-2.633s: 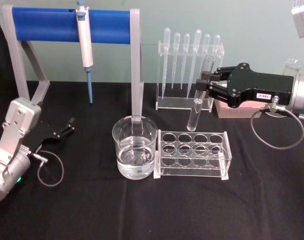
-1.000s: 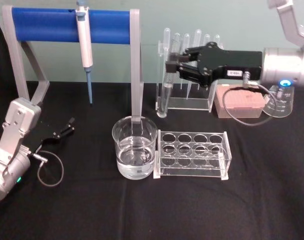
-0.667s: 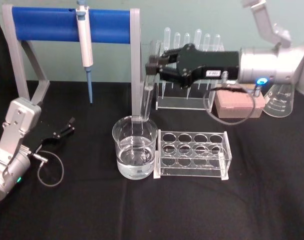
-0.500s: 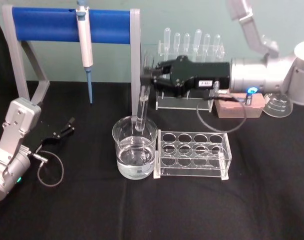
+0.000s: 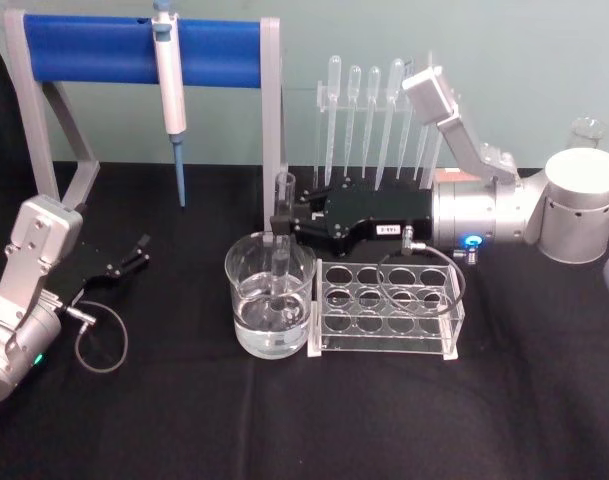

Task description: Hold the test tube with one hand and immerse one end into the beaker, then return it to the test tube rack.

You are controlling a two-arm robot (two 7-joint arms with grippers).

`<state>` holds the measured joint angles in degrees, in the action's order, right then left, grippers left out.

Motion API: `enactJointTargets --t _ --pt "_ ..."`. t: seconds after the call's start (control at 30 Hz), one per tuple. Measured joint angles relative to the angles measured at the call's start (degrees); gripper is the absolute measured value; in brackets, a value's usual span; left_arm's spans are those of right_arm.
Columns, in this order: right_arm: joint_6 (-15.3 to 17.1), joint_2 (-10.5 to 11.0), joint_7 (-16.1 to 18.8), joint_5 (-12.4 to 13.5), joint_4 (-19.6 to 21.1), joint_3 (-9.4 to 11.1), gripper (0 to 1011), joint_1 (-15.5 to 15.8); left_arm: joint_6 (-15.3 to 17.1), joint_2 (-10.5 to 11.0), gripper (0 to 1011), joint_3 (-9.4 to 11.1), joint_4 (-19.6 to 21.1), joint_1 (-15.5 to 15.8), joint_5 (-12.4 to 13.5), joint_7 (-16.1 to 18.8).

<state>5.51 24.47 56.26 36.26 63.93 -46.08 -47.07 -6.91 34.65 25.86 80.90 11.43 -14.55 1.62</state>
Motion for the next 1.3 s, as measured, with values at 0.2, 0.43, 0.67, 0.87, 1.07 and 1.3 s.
enactJointTargets --t 0.2,0.43,0.67,0.87,1.07,1.3 --pt "-1.8 -1.1 -0.1 -1.7 -2.0 -0.6 224 0.6 0.0 0.0 1000 0.0 0.0 0.0 0.0 0.0" --pt "-2.4 -1.8 -0.1 -3.0 -3.1 -0.8 224 1.1 0.0 0.0 1000 0.0 0.0 0.0 0.0 0.0" --pt "-2.4 -2.0 0.4 -3.8 -3.2 -0.9 224 1.2 0.0 0.0 1000 0.0 0.0 0.0 0.0 0.0" --pt "-2.3 -2.0 0.5 -3.8 -3.2 -0.9 224 1.2 0.0 0.0 1000 0.0 0.0 0.0 0.0 0.0" --pt "-2.3 -2.0 0.4 -3.8 -3.2 -0.8 224 1.2 0.0 0.0 1000 0.0 0.0 0.0 0.0 0.0" --pt "-2.4 -2.0 0.4 -3.8 -3.2 -0.8 224 1.2 0.0 0.0 1000 0.0 0.0 0.0 0.0 0.0"
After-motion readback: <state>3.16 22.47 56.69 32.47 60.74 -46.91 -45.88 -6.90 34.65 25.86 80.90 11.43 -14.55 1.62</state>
